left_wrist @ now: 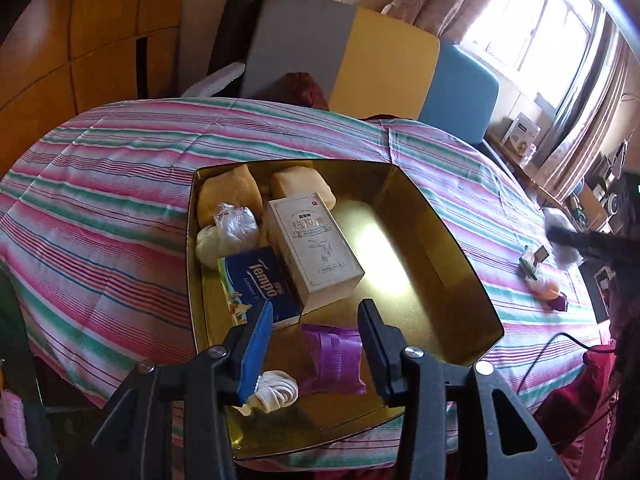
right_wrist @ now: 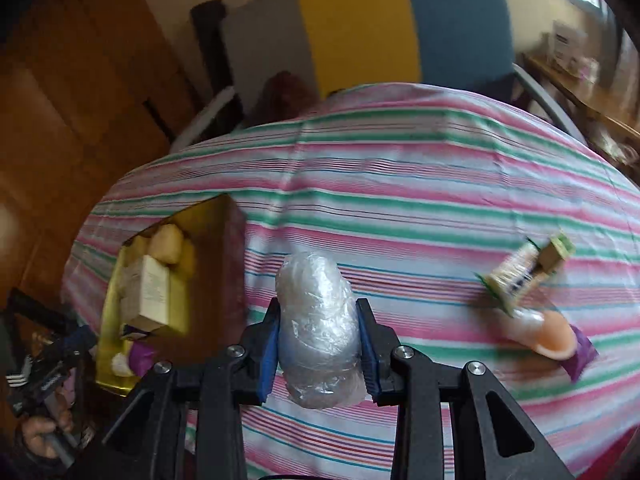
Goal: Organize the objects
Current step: 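Lower the plastic-wrapped ball into the tray and open the right gripper, then move the right gripper back toward the remaining items on the table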
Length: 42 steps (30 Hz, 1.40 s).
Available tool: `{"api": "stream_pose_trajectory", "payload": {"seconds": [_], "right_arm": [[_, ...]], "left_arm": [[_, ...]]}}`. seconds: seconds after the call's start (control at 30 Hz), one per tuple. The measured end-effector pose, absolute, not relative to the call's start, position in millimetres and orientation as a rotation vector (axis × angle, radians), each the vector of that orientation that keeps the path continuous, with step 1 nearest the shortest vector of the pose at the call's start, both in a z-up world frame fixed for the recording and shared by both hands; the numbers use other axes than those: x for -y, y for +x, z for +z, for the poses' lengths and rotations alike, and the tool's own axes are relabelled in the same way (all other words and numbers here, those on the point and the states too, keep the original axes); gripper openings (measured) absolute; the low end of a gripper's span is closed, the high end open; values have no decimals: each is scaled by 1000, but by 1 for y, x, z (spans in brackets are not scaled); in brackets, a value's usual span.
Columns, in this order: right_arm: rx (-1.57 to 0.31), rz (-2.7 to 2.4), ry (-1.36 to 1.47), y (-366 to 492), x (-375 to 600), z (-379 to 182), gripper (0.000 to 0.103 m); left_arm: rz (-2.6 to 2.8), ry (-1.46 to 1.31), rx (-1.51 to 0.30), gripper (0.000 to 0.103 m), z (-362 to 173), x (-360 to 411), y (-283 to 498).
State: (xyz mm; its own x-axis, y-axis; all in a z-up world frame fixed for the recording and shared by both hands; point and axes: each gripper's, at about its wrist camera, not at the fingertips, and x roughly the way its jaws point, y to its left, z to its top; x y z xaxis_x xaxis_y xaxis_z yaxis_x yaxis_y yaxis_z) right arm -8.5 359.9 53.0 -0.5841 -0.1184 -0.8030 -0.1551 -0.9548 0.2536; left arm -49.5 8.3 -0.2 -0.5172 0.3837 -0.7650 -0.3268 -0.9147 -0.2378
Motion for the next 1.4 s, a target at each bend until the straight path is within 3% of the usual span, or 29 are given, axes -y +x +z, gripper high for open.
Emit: {"api": "stream_pose_trajectory", "payload": {"seconds": [0.3, 0.57, 0.8, 0.87, 0.93, 1.2, 1.4], "right_arm": [[-270, 2834, -1743, -135, -216, 17, 35], [-184, 2670, -1817, -190, -197, -34, 36], [-226, 2636, -1797, -210, -201, -50, 39], [-245, 2646, -1790, -211, -203, -51, 44], [-261, 2667, -1778, -210, -205, -51, 59], [-265, 2737, -1699, -193, -207, -34, 61], [-259, 2832, -1574, -159, -212, -3, 74]], "left_arm": [[2440, -1282, 164, 44, -10, 19, -48], [2449, -1329, 244, 44, -24, 44, -54], [2432, -1353, 249, 44, -31, 44, -56], [2434, -1350, 242, 44, -31, 43, -55], [2435, -1352, 238, 45, -31, 41, -55], [2451, -1353, 213, 45, -29, 36, -50], [2516, -1295, 139, 45, -15, 32, -43]]}}
